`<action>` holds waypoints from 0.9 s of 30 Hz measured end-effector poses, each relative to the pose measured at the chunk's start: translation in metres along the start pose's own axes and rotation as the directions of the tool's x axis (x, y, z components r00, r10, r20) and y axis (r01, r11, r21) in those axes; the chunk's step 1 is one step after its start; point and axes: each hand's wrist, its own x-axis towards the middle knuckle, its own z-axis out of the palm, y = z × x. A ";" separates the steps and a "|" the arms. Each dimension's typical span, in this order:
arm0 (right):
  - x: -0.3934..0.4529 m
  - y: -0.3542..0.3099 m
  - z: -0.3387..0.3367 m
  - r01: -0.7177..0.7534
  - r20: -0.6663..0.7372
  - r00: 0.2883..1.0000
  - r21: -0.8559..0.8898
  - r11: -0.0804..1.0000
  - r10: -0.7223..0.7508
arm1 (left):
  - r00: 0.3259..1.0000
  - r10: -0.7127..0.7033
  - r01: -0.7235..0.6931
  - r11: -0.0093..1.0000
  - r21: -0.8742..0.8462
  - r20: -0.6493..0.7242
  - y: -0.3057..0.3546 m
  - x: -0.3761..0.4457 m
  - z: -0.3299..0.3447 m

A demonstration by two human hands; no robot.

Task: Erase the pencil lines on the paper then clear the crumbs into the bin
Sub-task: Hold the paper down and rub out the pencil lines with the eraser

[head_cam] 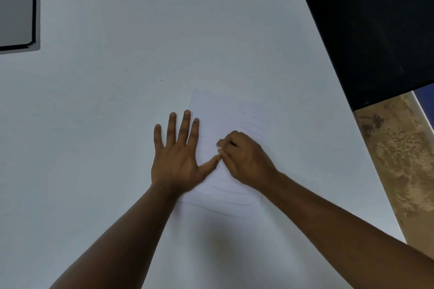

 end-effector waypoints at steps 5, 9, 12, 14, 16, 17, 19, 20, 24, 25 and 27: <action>0.020 0.052 -0.024 -0.205 -0.164 0.970 -0.169 0.964 0.178 | 1.000 -0.003 0.003 1.000 -0.016 0.005 0.001 -0.001 -0.002; 0.026 0.050 -0.033 -0.212 -0.189 0.966 -0.189 0.959 0.176 | 1.000 -0.007 0.007 0.999 -0.032 0.000 0.002 0.000 -0.002; 0.034 0.022 -0.022 -0.116 -0.193 0.977 -0.117 0.986 0.092 | 1.000 -0.009 0.009 1.000 -0.025 -0.001 0.001 0.001 -0.001; 0.039 0.002 -0.006 -0.031 -0.135 0.991 -0.113 0.993 0.016 | 1.000 0.007 -0.007 1.000 -0.022 -0.012 0.000 0.001 0.001; 0.040 -0.012 0.010 0.043 -0.047 0.998 -0.158 0.986 -0.051 | 0.999 0.028 -0.029 0.999 -0.017 -0.032 -0.002 0.000 0.003; 0.039 -0.011 0.013 0.069 -0.008 0.997 -0.177 0.982 -0.071 | 0.999 0.031 -0.031 0.999 -0.012 -0.027 -0.002 -0.001 0.003; 0.044 0.005 0.008 0.089 -0.017 0.995 -0.235 0.968 -0.096 | 1.000 0.013 -0.013 1.000 -0.010 -0.018 -0.002 0.000 0.002; 0.048 0.020 0.002 0.066 -0.066 0.994 -0.287 0.956 -0.088 | 1.000 0.001 -0.001 1.000 -0.015 -0.011 -0.001 0.000 0.001; 0.059 0.060 -0.028 -0.148 -0.237 0.969 -0.333 0.931 0.069 | 1.000 -0.005 0.005 1.000 -0.024 0.010 0.000 0.000 -0.002; 0.059 0.060 -0.030 -0.164 -0.246 0.965 -0.308 0.937 0.088 | 1.000 -0.007 0.007 1.000 -0.025 0.016 0.000 0.000 -0.002; 0.054 0.054 -0.031 -0.166 -0.264 0.959 -0.228 0.960 0.103 | 1.000 -0.007 0.007 1.000 -0.023 0.009 0.000 0.000 -0.002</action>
